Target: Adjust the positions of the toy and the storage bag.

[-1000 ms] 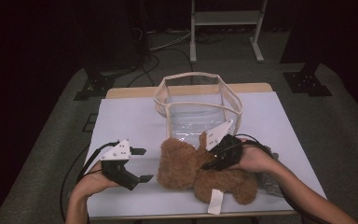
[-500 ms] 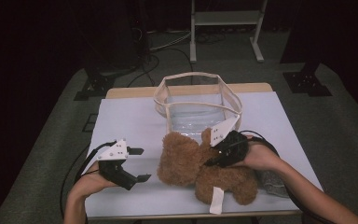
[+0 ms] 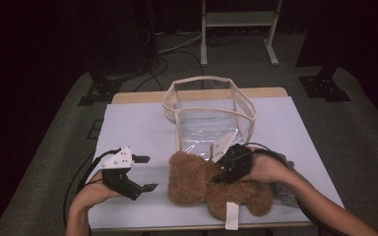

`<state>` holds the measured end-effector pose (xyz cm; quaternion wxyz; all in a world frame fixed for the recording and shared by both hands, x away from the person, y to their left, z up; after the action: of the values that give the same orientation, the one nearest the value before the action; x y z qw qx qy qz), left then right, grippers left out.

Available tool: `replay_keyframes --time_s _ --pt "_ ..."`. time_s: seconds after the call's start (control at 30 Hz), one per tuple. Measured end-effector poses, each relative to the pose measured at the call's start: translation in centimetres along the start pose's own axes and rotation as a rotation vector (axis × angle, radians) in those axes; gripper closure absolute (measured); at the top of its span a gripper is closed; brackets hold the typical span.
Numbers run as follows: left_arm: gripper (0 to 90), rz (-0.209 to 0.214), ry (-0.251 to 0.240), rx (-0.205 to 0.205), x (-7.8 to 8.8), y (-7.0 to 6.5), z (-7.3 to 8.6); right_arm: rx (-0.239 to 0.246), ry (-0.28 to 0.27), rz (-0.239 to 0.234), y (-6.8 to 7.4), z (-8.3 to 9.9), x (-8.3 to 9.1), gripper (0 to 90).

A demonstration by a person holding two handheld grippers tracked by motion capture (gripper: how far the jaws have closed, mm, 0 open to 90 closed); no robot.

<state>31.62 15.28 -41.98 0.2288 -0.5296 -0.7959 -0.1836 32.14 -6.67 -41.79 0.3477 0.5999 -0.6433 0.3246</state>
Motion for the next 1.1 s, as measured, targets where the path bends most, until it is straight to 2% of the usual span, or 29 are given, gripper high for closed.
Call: replay_keyframes --time_s 0.1,0.23,0.37,0.53,0.7,0.9,1.1 --pt "9.6 -0.001 0.002 -0.001 0.0 0.0 0.1 0.0 0.011 -0.006 0.1 0.3 -0.7 50.1" --pt "9.6 0.004 0.004 0.003 -0.1 0.0 0.2 -0.001 0.026 0.0 0.1 0.2 -0.6 37.0" --pt "9.6 0.003 0.007 0.0 0.0 -0.1 0.2 0.003 0.056 -0.003 0.3 0.4 -0.7 31.3" --pt "9.7 0.002 0.004 0.001 0.1 0.0 0.2 -0.018 0.047 -0.019 0.4 0.6 -0.2 28.5" --pt "9.7 0.007 0.011 -0.001 0.1 -0.1 0.3 0.0 0.064 -0.014 0.6 1.1 -0.2 25.5" --pt "9.6 0.009 0.012 -0.003 0.1 -0.1 0.3 0.026 0.106 0.016 0.5 2.2 -0.9 23.9" --pt "9.7 0.009 0.014 -0.004 0.1 -0.1 0.3 0.0 0.052 0.011 0.0 3.1 -1.9 27.0"
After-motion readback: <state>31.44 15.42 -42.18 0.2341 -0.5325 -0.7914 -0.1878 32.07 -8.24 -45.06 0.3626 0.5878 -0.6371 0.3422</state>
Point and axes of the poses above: each handheld gripper's, and its own axes: x roughly backward along the jaws, z roughly out of its underside, y roughly to its left, the point moved 9 cm from there along -x, roughly forward along the jaws, and after that the axes turned 2 degrees about -z, right-handed, at the moved point
